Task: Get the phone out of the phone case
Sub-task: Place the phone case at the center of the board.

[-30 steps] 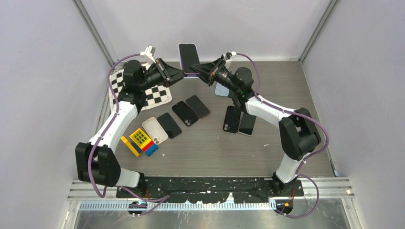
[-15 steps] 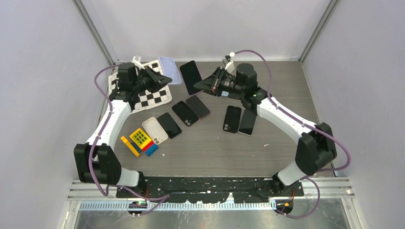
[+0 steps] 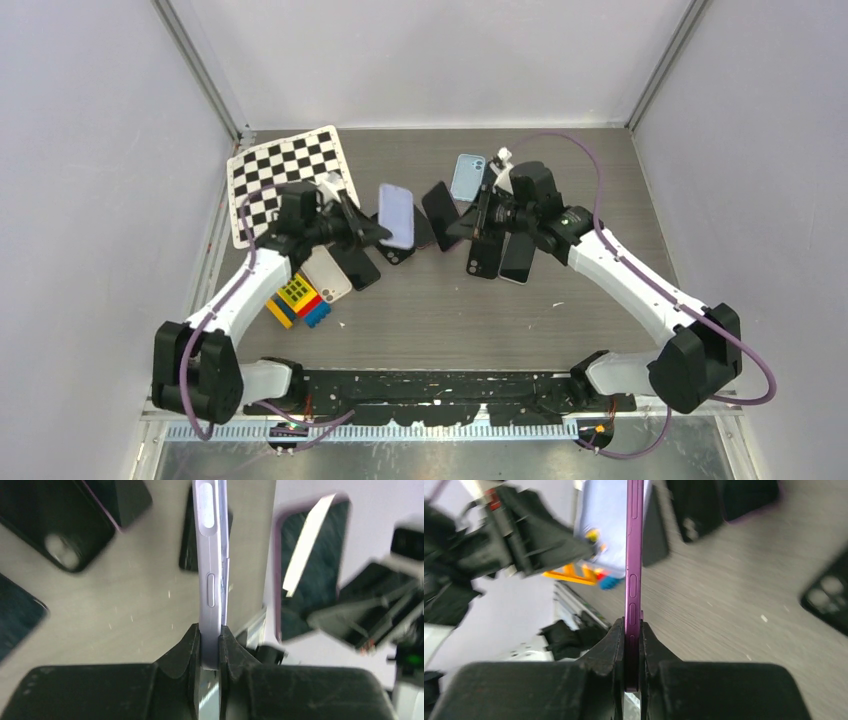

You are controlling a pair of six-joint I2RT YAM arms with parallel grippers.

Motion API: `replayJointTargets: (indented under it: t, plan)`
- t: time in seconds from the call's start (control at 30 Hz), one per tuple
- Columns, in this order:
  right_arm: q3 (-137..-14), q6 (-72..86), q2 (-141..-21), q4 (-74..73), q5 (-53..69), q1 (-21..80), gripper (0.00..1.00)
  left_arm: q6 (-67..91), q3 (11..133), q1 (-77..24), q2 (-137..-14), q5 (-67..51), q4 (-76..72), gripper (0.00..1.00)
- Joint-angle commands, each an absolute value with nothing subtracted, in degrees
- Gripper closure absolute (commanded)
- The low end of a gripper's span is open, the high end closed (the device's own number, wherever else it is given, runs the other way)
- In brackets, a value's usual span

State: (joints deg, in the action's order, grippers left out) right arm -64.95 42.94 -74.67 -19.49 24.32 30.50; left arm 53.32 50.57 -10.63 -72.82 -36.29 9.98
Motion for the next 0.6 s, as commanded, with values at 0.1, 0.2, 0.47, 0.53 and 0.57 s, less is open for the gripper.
replayJointTargets:
  t: [0.1,0.2,0.47,0.53,0.57]
  plan:
    - [-55.57,42.66,-70.41,-22.14,18.42,31.02,0.99,50.71,38.87,-21.57,-64.39,-39.39,12.86,1.00]
    - [-50.56,44.38,-69.14,-19.96,17.79,32.52,0.99,52.25,34.74,-23.39,-61.92,-36.46,15.27,1.00]
    - [-38.66,53.63,-67.79,-8.41,13.89,38.22,0.99,64.06,21.46,-25.05,-57.19,-29.44,-0.11,1.00]
    - [-36.98,54.90,-69.43,-4.62,13.25,39.87,0.99,67.67,17.53,-25.18,-58.06,-29.57,-7.49,1.00]
    - [-36.38,55.50,-70.90,-3.45,12.78,41.21,0.99,68.40,16.86,-25.41,-58.94,-29.80,-8.66,1.00]
